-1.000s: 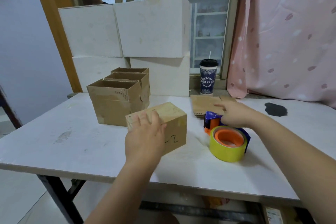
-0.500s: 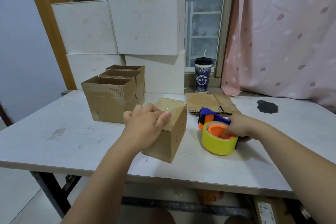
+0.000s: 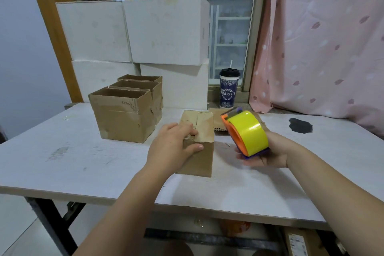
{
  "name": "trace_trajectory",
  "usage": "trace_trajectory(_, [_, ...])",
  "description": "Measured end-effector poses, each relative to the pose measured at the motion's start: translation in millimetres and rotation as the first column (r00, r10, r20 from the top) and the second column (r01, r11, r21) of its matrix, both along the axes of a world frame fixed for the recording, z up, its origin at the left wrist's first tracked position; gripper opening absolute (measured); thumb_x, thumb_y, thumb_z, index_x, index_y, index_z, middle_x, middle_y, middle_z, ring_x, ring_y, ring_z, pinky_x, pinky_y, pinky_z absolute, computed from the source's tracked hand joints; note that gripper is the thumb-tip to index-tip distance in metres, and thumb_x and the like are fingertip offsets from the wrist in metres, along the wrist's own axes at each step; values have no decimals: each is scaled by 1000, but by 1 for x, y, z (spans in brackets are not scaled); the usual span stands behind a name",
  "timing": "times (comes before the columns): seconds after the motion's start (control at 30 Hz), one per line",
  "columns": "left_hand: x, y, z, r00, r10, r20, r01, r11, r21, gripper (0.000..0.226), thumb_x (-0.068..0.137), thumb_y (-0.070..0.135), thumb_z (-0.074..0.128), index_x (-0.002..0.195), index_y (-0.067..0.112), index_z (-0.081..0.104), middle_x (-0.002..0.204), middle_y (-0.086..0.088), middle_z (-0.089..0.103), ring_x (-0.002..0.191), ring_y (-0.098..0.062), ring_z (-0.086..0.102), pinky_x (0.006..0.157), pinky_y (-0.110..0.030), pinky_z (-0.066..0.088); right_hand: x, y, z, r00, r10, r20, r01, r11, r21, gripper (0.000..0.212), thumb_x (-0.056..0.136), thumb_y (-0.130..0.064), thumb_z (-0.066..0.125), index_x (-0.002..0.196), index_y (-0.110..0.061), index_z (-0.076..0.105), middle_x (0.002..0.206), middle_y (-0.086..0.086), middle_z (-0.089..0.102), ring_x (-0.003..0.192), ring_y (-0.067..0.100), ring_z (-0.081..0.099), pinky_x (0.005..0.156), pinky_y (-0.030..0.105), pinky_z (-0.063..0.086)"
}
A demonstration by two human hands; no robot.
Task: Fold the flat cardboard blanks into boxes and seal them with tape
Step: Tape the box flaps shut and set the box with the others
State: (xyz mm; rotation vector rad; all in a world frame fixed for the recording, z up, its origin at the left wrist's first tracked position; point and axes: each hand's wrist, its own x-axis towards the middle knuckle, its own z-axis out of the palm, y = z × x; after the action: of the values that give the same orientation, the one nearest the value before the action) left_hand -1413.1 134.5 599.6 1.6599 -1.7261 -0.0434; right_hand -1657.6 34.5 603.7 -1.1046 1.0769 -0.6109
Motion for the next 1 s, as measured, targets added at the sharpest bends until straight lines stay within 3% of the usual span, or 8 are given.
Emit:
trace_trajectory(0.13, [-12,-15,-3,992,16,129,-11,999,-34,45,84,42,66,121,19,58,123,5,59,116,-16,45,86,-23,31,27,3,23,977,-130,170,146,985,-88,16,94,-21,54,101,-10,63,75,13,73,65,26,72,54,38,60])
trace_trajectory(0.27, [-23,-27,-5,973,42,228,-44,999,2,42,89,40,58,124,16,51,129,-4,52,118,-23,45,92,-28,32,57,2,42,958,-199,208,241,950,-201,23,84,-37,68,98,-19,64,88,11,71,74,27,70,55,37,58])
trace_trajectory(0.47, [-19,-23,7,970,-73,-230,82,996,30,31,93,34,56,122,23,51,118,5,62,110,-12,54,80,-17,39,78,-3,57,964,-249,93,265,868,-421,59,84,-69,51,95,-14,68,94,9,73,97,30,67,92,48,51])
trace_trajectory(0.6, [-14,-18,13,883,-73,-463,68,997,-26,33,95,50,38,106,25,56,95,15,65,95,-6,57,69,-7,37,82,-4,53,942,-322,96,316,750,-582,51,93,-64,38,84,-22,66,78,-2,68,77,16,62,67,28,47])
trace_trajectory(0.67, [-17,-17,17,816,-100,-569,84,995,-54,56,85,65,28,103,22,60,98,9,65,97,-8,58,80,-18,43,83,-4,49,936,-339,92,302,644,-703,42,95,-59,37,89,-29,65,80,-5,66,72,14,60,64,28,47])
trace_trajectory(0.73, [-23,-17,23,747,-106,-657,102,994,-46,64,76,71,25,99,25,62,97,5,67,98,-10,60,84,-26,46,83,-3,46,944,-320,80,256,560,-788,42,94,-59,38,111,-30,63,93,-8,67,84,12,62,72,28,50])
trace_trajectory(0.9, [-28,-17,37,517,-27,-855,38,999,-8,60,95,59,30,60,29,69,69,11,71,68,2,66,64,-23,39,77,1,48,971,-237,-38,45,336,-941,55,86,-67,44,133,-38,48,115,-14,60,105,5,56,91,27,46])
trace_trajectory(1.0, [-23,-18,45,356,79,-931,37,994,98,43,94,47,49,66,18,62,64,5,67,68,-8,64,55,-26,31,73,1,49,949,-257,-183,-124,228,-966,60,85,-59,47,139,-34,45,115,-3,56,95,-2,49,81,5,33])
